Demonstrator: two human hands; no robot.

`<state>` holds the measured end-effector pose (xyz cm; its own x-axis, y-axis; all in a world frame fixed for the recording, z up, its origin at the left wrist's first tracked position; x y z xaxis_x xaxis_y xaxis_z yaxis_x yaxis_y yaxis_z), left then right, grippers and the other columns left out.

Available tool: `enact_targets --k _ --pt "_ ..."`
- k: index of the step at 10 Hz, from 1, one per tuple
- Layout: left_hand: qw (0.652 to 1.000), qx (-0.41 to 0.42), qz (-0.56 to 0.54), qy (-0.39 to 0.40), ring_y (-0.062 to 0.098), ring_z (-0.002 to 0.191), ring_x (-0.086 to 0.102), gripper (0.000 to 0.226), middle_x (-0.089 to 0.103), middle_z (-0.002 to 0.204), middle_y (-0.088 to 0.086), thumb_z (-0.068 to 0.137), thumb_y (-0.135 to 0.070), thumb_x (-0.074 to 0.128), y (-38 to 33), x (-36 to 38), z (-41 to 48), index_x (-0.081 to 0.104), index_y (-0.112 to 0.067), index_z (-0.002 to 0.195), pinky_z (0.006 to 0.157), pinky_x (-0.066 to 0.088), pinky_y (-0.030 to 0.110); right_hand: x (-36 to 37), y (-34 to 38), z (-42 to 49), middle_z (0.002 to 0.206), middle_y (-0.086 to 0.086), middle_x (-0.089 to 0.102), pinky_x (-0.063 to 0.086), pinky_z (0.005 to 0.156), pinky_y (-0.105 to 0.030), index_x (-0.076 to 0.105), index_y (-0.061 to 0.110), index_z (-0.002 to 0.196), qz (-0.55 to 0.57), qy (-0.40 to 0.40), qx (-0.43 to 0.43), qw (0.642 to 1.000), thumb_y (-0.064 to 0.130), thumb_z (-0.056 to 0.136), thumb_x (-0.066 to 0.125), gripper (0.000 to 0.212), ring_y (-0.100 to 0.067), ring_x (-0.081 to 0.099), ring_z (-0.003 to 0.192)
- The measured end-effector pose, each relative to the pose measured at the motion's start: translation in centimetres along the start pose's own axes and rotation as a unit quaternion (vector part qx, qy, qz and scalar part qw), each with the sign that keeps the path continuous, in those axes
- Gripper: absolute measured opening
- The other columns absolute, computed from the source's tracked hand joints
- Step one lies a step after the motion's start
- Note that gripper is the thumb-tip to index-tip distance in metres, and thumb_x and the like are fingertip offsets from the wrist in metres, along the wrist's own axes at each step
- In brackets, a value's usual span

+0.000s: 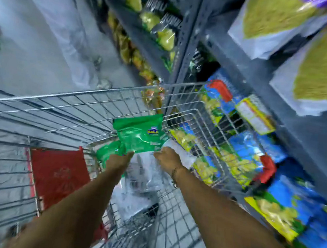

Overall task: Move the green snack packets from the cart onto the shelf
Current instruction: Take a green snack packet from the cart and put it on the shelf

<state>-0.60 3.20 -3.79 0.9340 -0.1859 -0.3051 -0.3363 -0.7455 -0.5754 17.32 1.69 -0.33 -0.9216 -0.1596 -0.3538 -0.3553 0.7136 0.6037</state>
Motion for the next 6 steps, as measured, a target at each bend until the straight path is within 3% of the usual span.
enact_targets --k 1,2,3,4,5,6 --pt "0.999 -0.016 -0.024 0.026 0.023 0.093 0.059 0.042 0.059 0.104 0.011 0.085 -0.031 0.06 1.1 1.1 2.6 0.055 0.0 0.113 0.075 0.049 0.03 2.9 -1.2 4.5 0.075 -0.009 0.054 0.038 0.071 -0.036 0.046 0.004 0.094 0.042 -0.032 0.051 0.997 0.029 0.085 0.06 0.03 -0.02 0.048 0.065" --pt "0.995 -0.05 -0.058 0.06 0.01 0.039 0.047 0.038 0.057 0.045 0.001 0.074 -0.04 0.067 1.1 2.6 3.1 0.058 -0.003 0.073 0.045 0.037 0.021 4.2 -0.9 6.1 0.122 -0.022 0.056 0.045 0.094 -0.044 0.036 0.004 0.13 0.09 -0.079 0.091 0.989 0.035 0.078 0.063 0.065 -0.027 0.055 0.104" --pt "0.992 -0.07 -0.095 0.055 0.005 0.025 0.035 0.039 0.046 0.031 -0.005 0.083 -0.03 0.062 1.6 2.9 2.7 0.054 0.006 0.097 0.032 0.028 0.013 4.1 -0.6 5.5 0.134 -0.021 0.049 0.041 0.101 -0.038 0.034 0.002 0.131 0.108 -0.09 0.112 0.984 0.026 0.083 0.059 0.059 -0.033 0.05 0.119" --pt "0.991 -0.019 -0.13 0.031 0.008 0.032 0.044 0.032 0.05 0.054 0.004 0.088 -0.021 0.056 -1.0 3.6 -1.2 0.041 -0.009 0.113 0.031 0.034 0.016 1.6 -0.3 2.8 0.128 -0.022 0.056 0.045 0.1 -0.043 0.042 0.005 0.12 0.121 -0.127 0.099 0.98 0.02 0.082 0.062 0.046 -0.038 0.053 0.116" --pt "0.988 0.063 -0.141 0.026 0.013 0.039 0.05 0.034 0.057 0.052 -0.001 0.088 -0.021 0.056 -3.9 4.2 -4.8 0.044 -0.004 0.114 0.032 0.039 0.019 -0.9 1.3 0.5 0.122 -0.023 0.06 0.046 0.098 -0.047 0.046 0.005 0.115 0.143 -0.178 0.042 0.973 0.017 0.079 0.063 0.041 -0.038 0.056 0.113" --pt "0.962 0.219 -0.158 0.03 -0.008 0.053 0.061 0.021 0.07 0.072 -0.004 0.089 -0.014 0.054 -10.6 5.3 -10.3 0.049 -0.018 0.109 0.049 0.049 0.007 -7.5 5.3 -5.0 0.12 -0.018 0.06 0.043 0.101 -0.044 0.05 0.008 0.114 0.191 -0.288 -0.107 0.932 0.015 0.078 0.061 0.039 -0.031 0.056 0.113"
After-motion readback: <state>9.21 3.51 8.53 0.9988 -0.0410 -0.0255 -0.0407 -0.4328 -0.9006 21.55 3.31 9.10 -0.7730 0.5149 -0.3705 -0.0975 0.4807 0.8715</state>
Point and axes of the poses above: each hand's wrist, its own z-axis towards the middle knuckle, its own x-axis out of the palm, y = z × x, the point moved 5 cm from there along z, towards the middle knuckle
